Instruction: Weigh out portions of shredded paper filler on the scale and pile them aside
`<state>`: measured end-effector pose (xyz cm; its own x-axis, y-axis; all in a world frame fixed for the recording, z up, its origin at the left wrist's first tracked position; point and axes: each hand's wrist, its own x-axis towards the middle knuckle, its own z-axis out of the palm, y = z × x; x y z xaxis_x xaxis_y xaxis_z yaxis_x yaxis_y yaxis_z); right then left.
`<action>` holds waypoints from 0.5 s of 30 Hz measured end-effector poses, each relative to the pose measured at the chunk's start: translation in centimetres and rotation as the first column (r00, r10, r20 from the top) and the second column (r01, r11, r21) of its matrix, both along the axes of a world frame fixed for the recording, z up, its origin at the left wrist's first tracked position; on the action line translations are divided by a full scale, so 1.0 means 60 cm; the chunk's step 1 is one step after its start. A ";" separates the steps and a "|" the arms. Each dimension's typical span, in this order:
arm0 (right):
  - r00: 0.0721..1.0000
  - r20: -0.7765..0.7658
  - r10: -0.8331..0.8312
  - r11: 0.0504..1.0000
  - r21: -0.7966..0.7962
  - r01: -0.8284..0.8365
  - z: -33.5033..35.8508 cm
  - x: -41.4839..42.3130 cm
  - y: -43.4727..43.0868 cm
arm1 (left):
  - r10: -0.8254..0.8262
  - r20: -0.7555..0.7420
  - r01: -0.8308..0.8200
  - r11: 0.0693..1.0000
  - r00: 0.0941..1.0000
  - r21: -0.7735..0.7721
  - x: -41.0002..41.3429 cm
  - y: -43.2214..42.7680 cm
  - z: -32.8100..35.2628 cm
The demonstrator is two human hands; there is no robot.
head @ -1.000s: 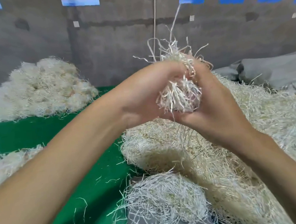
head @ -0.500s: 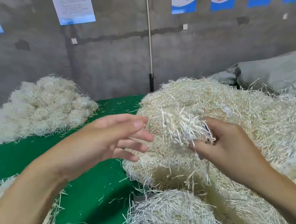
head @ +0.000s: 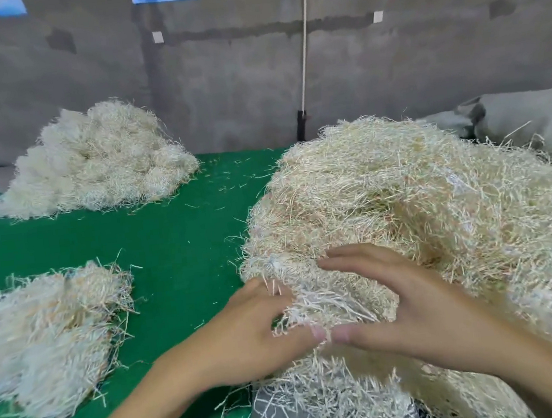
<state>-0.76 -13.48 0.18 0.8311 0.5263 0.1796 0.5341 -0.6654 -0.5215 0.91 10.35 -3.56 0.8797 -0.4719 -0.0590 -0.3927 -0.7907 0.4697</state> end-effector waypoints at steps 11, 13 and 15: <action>0.980 -0.156 0.126 0.991 0.051 -0.120 -0.086 0.013 0.011 | 0.013 -0.081 -0.014 1.000 0.997 -0.004 -0.018 0.058 -0.005; 0.977 -0.162 0.137 0.991 0.032 -0.133 -0.094 0.017 0.013 | 0.044 -0.030 -0.047 0.993 0.999 -0.108 -0.018 0.066 0.014; 0.974 -0.181 0.138 0.990 0.015 -0.137 -0.097 0.022 0.014 | 0.012 -0.020 -0.015 0.986 1.000 -0.165 -0.015 0.059 0.024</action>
<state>0.57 -12.65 -5.63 0.7697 0.6375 0.0339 0.5168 -0.5910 -0.6194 0.03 13.89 -2.12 0.8854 -0.4648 0.0021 -0.3725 -0.7070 0.6011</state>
